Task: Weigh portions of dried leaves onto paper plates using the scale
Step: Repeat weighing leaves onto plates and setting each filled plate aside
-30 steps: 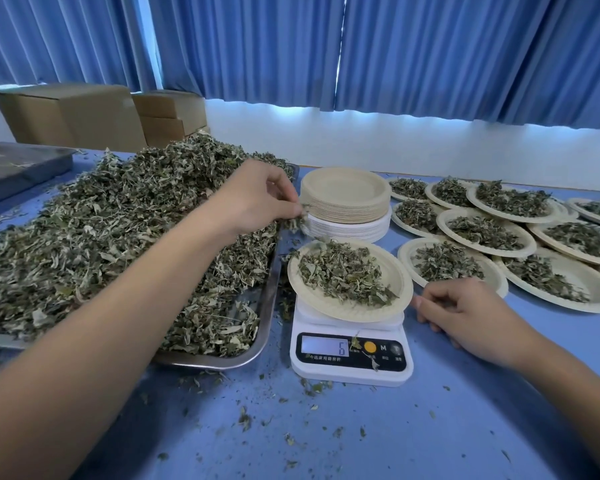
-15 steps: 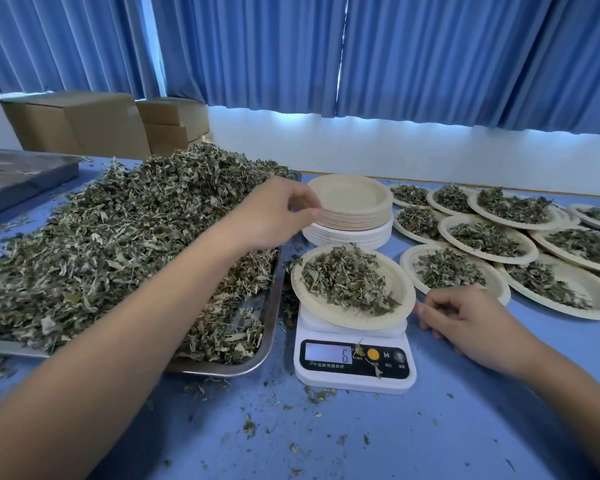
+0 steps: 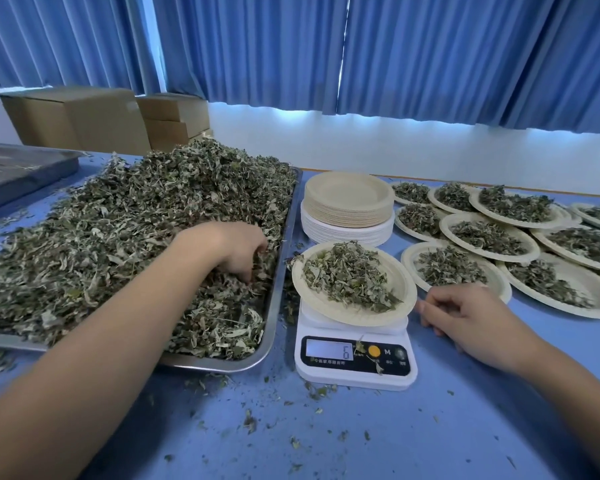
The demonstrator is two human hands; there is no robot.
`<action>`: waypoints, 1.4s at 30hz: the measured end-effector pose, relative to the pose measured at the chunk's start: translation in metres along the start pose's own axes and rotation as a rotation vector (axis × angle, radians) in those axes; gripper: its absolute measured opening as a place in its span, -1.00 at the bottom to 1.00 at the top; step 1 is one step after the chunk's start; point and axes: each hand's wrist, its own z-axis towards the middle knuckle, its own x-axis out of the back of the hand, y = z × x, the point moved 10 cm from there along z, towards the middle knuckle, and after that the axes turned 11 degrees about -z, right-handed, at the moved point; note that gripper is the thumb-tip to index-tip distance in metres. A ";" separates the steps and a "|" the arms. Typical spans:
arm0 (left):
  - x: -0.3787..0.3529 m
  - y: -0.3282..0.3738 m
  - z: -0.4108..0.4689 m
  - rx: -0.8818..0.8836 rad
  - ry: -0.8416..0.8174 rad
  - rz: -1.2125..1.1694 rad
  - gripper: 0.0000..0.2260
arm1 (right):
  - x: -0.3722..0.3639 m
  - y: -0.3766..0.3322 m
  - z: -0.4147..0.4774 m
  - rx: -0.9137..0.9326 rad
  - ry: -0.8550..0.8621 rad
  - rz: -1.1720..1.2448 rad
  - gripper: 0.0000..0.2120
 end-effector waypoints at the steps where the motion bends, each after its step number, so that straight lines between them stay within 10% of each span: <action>1: 0.002 0.005 -0.001 -0.028 0.006 -0.009 -0.35 | 0.000 0.000 0.000 -0.001 0.000 0.002 -0.66; 12: 0.080 0.022 0.014 -0.298 0.770 -0.181 -0.62 | -0.001 0.002 0.002 -0.017 -0.001 0.002 -0.67; 20: 0.037 -0.016 0.075 0.223 0.381 0.159 -0.47 | -0.001 0.004 0.002 -0.002 -0.006 0.015 -0.67; 27: 0.021 0.017 0.061 0.086 0.291 0.130 -0.84 | -0.003 0.006 0.002 -0.009 -0.014 -0.002 -0.69; 33: 0.027 0.019 0.021 0.089 0.145 0.083 -0.51 | -0.001 0.012 0.005 -0.035 0.056 0.057 -0.66; 38: 0.055 0.058 -0.029 -0.105 0.577 -0.114 -0.82 | 0.003 0.014 0.009 -0.098 0.185 0.328 -0.77; 42: 0.019 0.083 -0.021 -0.173 0.387 -0.106 -0.82 | -0.003 0.008 0.010 -0.143 0.168 0.462 -0.90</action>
